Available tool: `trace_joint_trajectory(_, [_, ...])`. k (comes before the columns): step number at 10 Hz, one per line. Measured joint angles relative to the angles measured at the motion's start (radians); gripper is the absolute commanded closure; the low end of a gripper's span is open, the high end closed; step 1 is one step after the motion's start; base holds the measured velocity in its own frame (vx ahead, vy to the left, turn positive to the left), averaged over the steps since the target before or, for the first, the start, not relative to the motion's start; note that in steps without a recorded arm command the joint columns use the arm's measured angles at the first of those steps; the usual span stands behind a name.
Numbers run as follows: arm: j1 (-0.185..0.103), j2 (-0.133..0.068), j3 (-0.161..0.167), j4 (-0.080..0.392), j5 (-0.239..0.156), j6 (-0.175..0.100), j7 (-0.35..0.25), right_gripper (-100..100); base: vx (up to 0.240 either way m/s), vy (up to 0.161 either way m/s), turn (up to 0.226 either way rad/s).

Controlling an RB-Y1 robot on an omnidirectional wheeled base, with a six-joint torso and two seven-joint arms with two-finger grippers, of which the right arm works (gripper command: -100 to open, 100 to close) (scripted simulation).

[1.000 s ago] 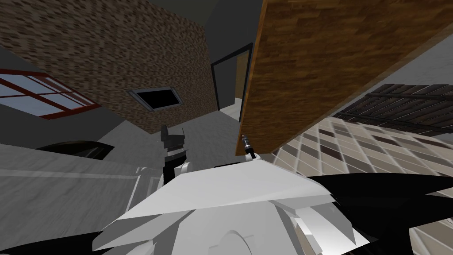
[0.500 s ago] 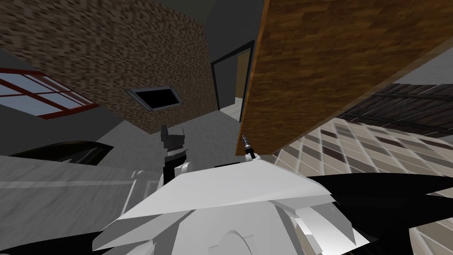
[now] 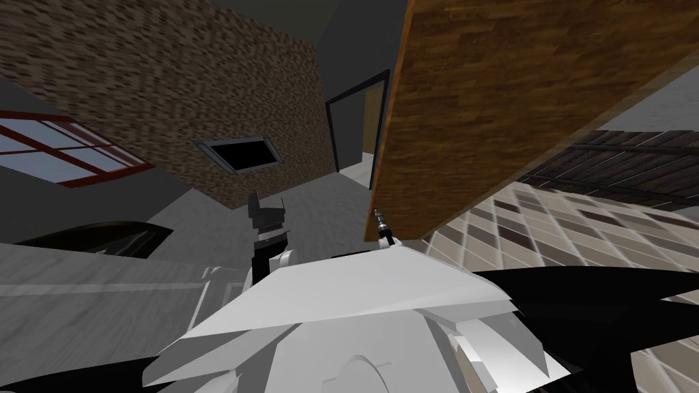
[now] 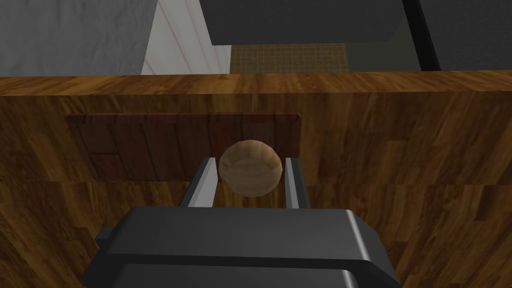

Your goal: Push the door open

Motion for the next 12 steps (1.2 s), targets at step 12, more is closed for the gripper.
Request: trace_joint_trajectory(12, [0.006,-0.024,-0.110,-0.036,-0.071,0.038,0.038,100,0.184,0.066,-0.058])
